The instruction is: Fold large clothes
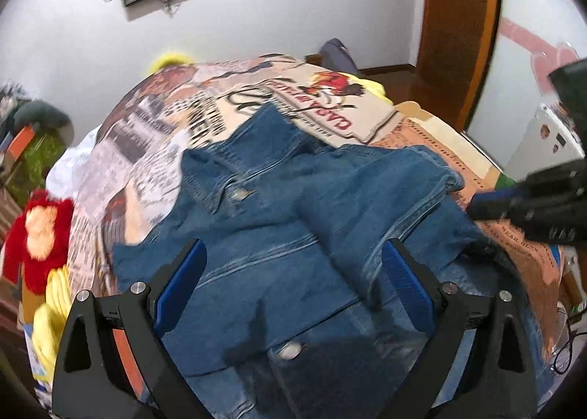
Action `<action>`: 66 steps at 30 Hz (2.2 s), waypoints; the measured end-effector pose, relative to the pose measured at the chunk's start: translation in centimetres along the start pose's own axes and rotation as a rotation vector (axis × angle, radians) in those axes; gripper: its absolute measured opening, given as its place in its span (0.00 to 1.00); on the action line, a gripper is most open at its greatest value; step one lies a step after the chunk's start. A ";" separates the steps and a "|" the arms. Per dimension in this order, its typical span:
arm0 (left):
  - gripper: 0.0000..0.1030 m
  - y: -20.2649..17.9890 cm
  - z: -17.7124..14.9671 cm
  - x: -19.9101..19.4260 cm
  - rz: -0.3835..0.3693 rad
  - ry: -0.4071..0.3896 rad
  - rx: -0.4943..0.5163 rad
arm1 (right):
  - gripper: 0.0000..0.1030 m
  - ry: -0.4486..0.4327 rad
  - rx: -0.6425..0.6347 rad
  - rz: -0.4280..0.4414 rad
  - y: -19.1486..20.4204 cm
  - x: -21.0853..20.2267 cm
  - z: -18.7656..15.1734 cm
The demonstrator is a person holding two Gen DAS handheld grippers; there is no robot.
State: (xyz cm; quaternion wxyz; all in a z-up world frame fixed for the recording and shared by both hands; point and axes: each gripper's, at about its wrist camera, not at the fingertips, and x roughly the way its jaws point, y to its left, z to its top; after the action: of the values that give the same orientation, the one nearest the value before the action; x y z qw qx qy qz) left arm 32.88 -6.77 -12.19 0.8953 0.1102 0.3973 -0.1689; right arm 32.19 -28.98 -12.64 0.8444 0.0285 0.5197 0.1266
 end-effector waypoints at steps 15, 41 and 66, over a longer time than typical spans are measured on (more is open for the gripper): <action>0.94 -8.5 2.1 13.1 0.039 0.236 0.208 | 0.09 0.054 0.184 0.014 -8.7 3.2 -2.1; 0.99 13.7 -11.4 6.9 0.215 0.298 -0.314 | 0.10 0.081 -0.030 -0.102 -4.5 7.5 -4.7; 0.90 18.7 -13.6 7.6 -0.195 0.262 -0.779 | 0.10 0.056 -0.088 -0.256 -2.7 7.8 1.9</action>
State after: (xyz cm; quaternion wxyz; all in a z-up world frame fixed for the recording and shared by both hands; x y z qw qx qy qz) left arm 35.74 13.32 -25.70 0.7917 -0.2541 0.5505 -0.0745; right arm 37.69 -29.58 -19.04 0.8393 -0.0788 0.5363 0.0411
